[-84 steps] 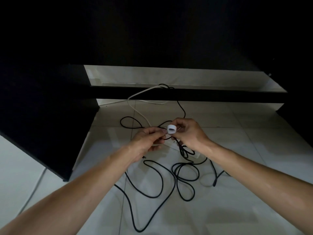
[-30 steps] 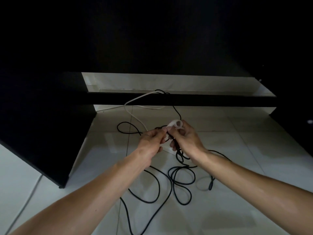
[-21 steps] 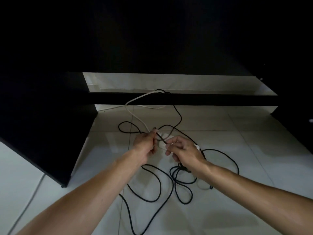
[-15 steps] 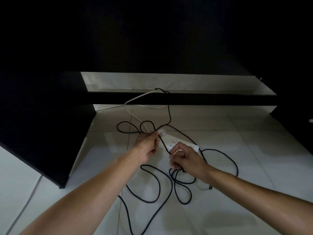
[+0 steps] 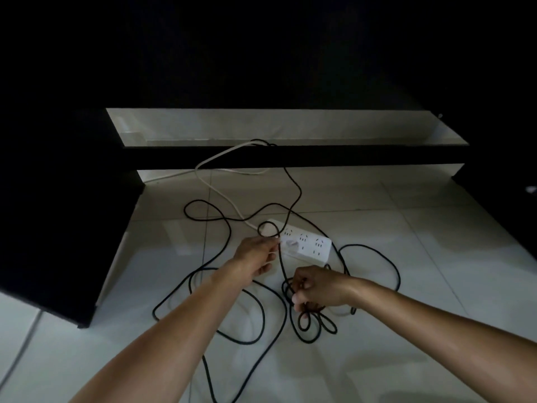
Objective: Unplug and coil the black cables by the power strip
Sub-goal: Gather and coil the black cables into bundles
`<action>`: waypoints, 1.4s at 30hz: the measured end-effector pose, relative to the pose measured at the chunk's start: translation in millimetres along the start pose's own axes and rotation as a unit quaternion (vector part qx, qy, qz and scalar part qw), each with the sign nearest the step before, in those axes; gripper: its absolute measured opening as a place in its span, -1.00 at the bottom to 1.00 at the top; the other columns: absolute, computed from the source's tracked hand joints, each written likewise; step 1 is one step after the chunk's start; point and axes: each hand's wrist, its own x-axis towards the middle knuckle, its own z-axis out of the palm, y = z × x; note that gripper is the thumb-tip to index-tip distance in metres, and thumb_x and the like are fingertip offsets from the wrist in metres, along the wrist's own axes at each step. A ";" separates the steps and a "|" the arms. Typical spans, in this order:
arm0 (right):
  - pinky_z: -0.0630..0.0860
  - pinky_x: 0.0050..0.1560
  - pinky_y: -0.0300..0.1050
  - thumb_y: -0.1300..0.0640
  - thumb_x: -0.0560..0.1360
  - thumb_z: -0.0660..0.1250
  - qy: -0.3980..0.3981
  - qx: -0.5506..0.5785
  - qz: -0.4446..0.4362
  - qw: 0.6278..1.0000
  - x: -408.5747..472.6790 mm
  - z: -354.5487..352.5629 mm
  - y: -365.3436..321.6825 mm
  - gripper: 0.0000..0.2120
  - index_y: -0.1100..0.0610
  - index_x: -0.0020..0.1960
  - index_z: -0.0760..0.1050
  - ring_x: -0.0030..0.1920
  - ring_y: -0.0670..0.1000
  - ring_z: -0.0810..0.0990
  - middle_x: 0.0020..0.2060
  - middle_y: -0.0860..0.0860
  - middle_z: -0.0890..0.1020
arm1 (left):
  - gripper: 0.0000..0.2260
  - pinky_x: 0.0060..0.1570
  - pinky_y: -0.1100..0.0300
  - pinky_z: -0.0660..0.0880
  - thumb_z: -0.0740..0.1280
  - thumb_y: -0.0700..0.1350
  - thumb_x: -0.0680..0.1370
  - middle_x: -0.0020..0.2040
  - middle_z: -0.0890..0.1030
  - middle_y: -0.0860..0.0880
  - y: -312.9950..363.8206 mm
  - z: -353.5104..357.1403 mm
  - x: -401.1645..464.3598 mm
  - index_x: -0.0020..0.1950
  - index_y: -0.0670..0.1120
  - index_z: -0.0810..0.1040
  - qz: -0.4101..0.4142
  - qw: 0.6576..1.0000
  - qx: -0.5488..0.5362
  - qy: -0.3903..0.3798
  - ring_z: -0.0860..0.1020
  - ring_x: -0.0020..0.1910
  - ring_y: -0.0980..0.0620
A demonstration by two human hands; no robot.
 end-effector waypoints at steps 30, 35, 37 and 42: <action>0.49 -0.11 -0.24 -0.12 0.56 0.33 0.080 -0.027 -0.108 0.991 32.4 80.5 -39.6 -0.82 -0.10 0.13 0.51 -0.16 -0.09 0.65 -0.07 -0.10 0.60 | -0.58 0.28 0.11 0.37 0.37 -0.04 0.52 0.27 0.42 0.00 -105.2 -145.7 -60.0 0.38 0.09 0.43 0.235 0.816 0.528 0.026 0.41 0.28 -0.02; 0.48 -0.18 -0.30 0.05 0.55 0.39 0.035 -0.034 -0.115 0.992 37.8 88.2 -49.2 -0.70 -0.03 0.26 0.45 -0.22 -0.10 0.63 -0.12 0.00 0.65 | -0.57 0.39 0.02 0.20 0.29 0.09 0.55 0.43 0.31 0.02 -106.9 -158.6 -61.8 0.42 0.12 0.38 0.240 0.640 0.729 0.015 0.20 0.46 -0.02; 0.45 -0.28 -0.37 0.17 0.55 0.37 0.034 -0.026 -0.119 0.992 39.9 90.6 -50.0 -0.71 0.00 0.25 0.46 -0.24 -0.08 0.60 -0.16 0.04 0.62 | -0.61 0.43 -0.04 0.15 0.26 0.12 0.55 0.40 0.37 -0.01 -105.7 -162.1 -61.6 0.37 0.09 0.41 0.237 0.562 0.792 -0.009 0.24 0.45 -0.05; 0.48 -0.30 -0.16 0.28 0.58 0.26 0.112 0.008 -0.115 0.987 37.2 73.7 -52.7 -0.79 -0.02 0.02 0.51 -0.26 0.00 0.53 -0.18 0.07 0.59 | -0.89 0.40 -0.04 0.24 0.22 0.02 0.61 -0.04 0.57 0.09 -96.4 -171.4 -57.0 0.02 0.03 0.49 0.349 0.632 0.692 -0.002 0.54 -0.03 0.09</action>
